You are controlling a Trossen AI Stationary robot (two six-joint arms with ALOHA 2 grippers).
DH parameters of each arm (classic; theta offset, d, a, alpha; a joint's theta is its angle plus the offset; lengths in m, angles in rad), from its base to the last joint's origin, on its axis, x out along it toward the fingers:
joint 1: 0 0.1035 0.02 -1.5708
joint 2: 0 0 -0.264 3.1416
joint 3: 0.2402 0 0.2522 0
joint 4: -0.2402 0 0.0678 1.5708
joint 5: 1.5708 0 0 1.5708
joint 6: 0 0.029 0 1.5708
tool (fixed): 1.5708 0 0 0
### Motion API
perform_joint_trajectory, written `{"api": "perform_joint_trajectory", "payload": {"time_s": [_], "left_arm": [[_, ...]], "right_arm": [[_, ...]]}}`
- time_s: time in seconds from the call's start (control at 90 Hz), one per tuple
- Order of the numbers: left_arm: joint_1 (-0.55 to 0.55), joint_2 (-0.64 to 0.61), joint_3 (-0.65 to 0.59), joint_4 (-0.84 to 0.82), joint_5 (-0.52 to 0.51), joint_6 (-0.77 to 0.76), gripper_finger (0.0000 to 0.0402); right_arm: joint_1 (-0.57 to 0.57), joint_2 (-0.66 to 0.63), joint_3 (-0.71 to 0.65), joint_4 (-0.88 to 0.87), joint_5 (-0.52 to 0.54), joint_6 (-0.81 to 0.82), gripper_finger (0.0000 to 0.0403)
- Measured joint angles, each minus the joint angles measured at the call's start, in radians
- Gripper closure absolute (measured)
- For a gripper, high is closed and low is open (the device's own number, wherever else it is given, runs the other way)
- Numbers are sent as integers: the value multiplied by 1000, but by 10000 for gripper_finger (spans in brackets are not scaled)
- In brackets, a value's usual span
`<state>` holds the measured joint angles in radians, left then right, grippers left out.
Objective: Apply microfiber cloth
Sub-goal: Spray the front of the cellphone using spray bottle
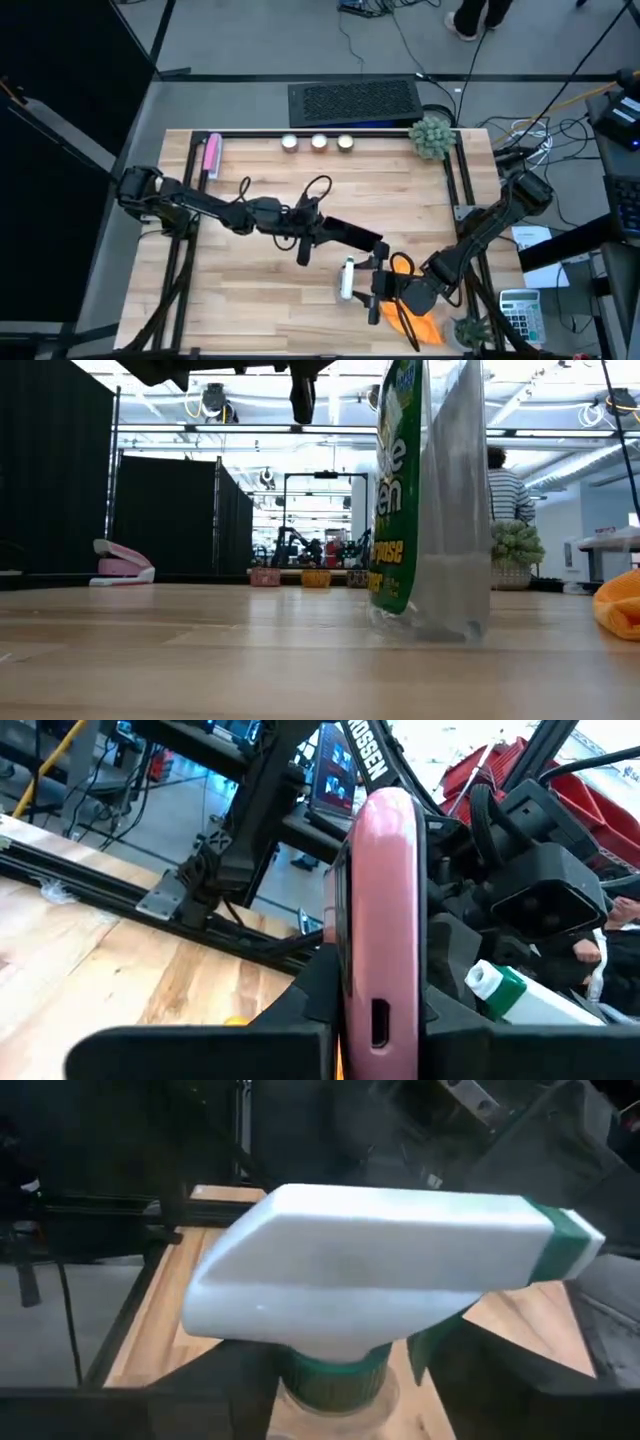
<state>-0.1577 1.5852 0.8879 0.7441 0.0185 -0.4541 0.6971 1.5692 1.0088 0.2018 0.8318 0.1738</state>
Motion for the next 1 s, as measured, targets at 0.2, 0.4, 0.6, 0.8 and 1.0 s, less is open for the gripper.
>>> {"api": "perform_joint_trajectory", "payload": {"time_s": [0.2, 0.4, 0.6, 0.8, 1.0], "left_arm": [[0, 0, 0, 2, 0, 0, 392], [0, 0, 0, 2, 0, 0, 392], [0, -1, 0, 4, 3, 0, 392], [0, -1, 0, 4, 3, -1, 392], [0, -1, 0, 4, 5, -1, 392]], "right_arm": [[-1, 0, 0, -8, 2, -3, 244], [-2, 0, 0, -21, 6, 23, 255], [-4, 0, 0, -18, 7, 25, 210], [-10, 0, 0, 5, 8, 25, 156], [-10, 0, -1, 9, 11, 31, 113]]}}
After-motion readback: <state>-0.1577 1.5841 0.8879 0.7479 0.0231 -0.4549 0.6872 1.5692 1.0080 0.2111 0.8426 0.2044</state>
